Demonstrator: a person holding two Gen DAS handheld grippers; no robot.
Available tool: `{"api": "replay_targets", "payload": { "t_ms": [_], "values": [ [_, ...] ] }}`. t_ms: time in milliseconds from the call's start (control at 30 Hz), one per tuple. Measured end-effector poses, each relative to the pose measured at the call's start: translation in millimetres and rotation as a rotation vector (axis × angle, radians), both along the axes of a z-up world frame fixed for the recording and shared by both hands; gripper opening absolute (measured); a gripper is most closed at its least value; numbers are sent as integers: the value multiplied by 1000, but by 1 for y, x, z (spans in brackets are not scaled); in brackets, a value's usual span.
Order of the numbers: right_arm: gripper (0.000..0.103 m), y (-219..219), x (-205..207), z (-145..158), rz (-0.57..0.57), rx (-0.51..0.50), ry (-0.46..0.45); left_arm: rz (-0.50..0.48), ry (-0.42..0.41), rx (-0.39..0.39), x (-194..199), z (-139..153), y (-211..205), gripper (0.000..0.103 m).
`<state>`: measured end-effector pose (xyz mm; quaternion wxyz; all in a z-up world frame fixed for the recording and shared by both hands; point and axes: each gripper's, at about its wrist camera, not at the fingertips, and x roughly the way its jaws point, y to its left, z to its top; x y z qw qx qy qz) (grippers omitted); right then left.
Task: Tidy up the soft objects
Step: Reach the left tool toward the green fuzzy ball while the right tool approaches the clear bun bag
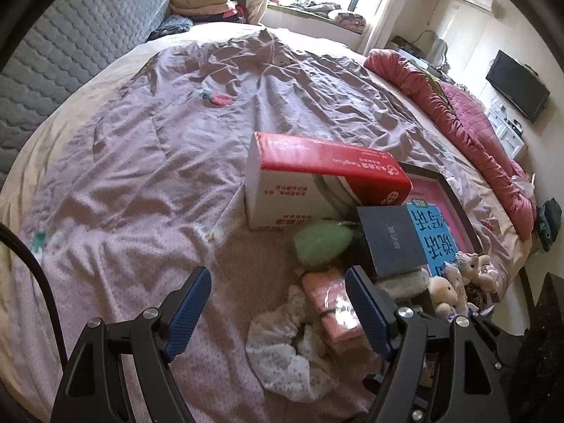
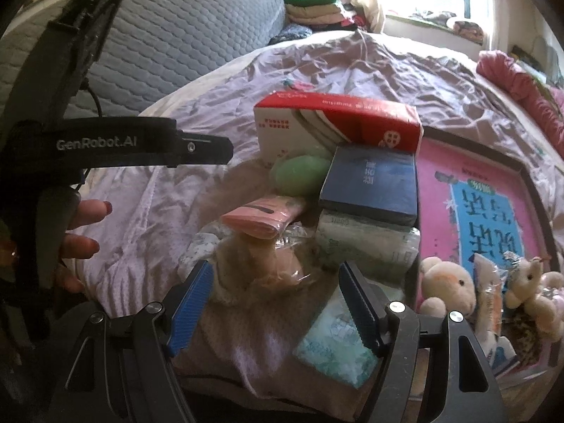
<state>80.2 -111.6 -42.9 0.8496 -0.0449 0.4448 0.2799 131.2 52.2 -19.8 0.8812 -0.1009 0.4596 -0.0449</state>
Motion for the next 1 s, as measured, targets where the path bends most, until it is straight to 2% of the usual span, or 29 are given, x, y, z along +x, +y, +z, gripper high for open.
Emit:
{"api": "replay_targets", "payload": {
  "t_ms": [167, 400, 633, 700, 833, 1000],
  "values": [
    [75, 2, 10, -10, -4, -4, 24, -59, -11, 9, 15, -6, -9, 78],
    [75, 6, 15, -19, 8, 13, 29, -102, 24, 1, 35, -23, -15, 78],
    [73, 10, 21, -25, 25, 27, 42, -116, 63, -116, 52, -42, -9, 78],
    [71, 11, 22, -27, 33, 24, 47, -123, 61, -100, 55, -44, -10, 78],
    [61, 11, 22, -27, 43, 4, 47, -161, 59, -88, 62, -47, -17, 78],
    [55, 9, 23, -27, 61, 6, 48, -195, 63, -51, 69, -51, -27, 78]
  ]
}}
